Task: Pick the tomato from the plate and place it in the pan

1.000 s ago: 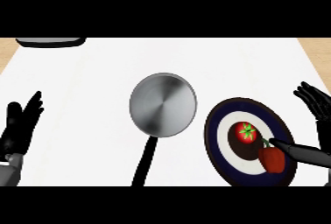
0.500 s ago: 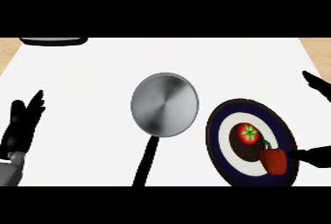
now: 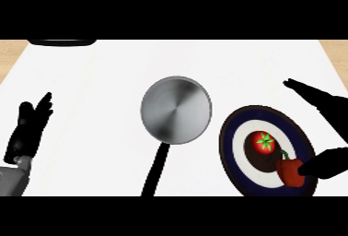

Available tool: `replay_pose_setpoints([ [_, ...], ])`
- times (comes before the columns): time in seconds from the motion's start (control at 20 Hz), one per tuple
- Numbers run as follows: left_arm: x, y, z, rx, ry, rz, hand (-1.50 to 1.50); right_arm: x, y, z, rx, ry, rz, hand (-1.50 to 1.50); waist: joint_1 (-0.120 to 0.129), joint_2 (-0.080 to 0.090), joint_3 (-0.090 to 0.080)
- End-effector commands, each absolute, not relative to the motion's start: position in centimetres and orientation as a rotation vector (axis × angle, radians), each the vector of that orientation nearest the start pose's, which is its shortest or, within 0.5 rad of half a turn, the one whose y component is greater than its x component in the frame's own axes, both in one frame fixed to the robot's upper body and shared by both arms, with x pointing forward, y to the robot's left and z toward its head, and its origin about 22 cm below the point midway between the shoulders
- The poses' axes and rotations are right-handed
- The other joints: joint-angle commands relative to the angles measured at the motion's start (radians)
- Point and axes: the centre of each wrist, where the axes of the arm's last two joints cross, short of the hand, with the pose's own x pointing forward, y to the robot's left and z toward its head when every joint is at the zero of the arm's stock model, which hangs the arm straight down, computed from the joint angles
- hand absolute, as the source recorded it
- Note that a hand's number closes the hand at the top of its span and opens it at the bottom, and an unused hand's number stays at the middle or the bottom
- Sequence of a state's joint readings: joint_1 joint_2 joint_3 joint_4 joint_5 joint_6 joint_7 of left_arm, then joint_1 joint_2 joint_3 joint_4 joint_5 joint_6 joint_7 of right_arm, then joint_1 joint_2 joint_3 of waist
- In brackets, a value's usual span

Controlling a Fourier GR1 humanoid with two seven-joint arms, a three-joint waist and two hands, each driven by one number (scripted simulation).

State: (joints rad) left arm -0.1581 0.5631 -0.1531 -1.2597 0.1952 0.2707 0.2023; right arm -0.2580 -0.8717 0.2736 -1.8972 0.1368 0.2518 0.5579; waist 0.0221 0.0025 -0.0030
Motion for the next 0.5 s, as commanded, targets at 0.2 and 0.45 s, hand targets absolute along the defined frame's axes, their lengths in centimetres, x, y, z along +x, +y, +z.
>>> replay_pose_setpoints([
  [0.2,26.2,36.6,1.1,0.498,-1.209,-0.101,0.0,25.2,-23.3,16.0,-0.664,-1.046,1.231,-1.5,-0.018,-0.004,0.003],
  [0.45,26.5,34.3,0.6,0.515,-1.199,-0.085,0.0,24.6,-20.9,12.1,-0.684,-1.014,1.247,-1.5,-0.021,-0.003,0.003],
])
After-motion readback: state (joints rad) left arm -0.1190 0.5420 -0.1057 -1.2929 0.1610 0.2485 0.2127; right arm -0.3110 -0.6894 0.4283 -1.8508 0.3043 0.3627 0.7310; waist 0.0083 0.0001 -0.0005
